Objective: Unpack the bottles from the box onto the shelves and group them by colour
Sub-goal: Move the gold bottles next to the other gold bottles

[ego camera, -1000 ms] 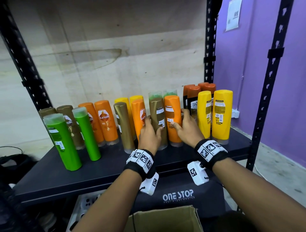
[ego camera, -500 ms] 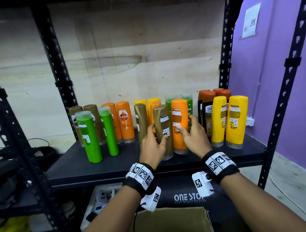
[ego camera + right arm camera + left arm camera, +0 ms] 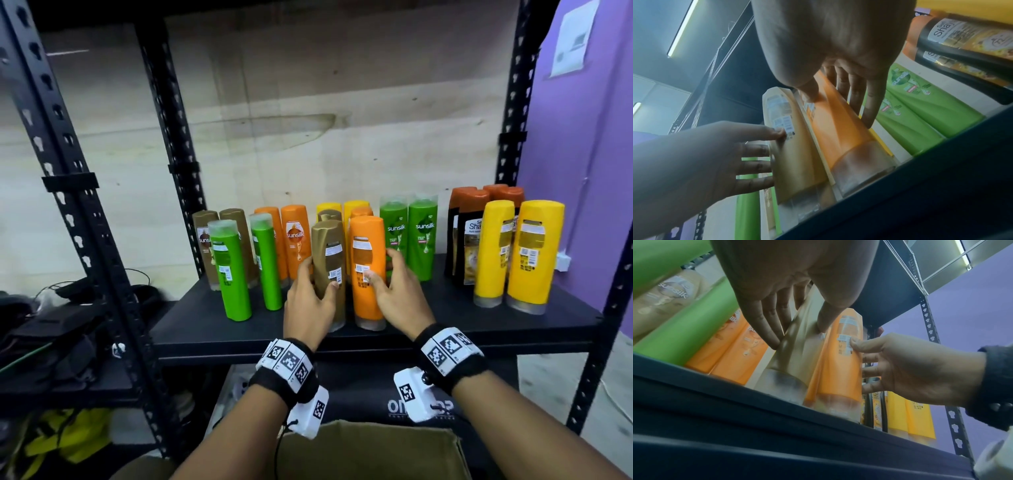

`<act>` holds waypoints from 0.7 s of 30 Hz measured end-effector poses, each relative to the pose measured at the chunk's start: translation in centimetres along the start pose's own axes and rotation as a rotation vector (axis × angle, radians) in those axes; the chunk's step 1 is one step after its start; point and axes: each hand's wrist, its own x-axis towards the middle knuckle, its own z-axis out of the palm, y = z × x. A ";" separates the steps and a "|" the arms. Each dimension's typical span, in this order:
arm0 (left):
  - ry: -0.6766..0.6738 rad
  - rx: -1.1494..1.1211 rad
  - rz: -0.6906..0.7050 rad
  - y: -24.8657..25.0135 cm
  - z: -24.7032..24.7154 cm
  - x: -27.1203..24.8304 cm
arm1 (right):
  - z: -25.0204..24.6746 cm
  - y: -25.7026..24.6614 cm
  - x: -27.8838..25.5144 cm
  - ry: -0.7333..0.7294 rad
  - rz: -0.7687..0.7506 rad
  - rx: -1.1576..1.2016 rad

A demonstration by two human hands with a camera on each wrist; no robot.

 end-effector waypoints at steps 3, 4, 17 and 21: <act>0.009 -0.011 -0.025 -0.3 -0.2 0.3 | 0.6 -0.1 0.1 -0.005 0.000 -0.010; 0.005 -0.010 -0.026 -0.3 -0.3 0.4 | 0.7 -0.2 0.2 -0.003 -0.002 -0.012; -0.006 0.015 0.023 -1.4 0.1 0.5 | 2.6 0.3 1.1 -0.091 0.076 -0.043; -0.007 0.022 0.034 -1.7 0.3 0.6 | 3.0 0.0 1.7 -0.190 0.214 0.049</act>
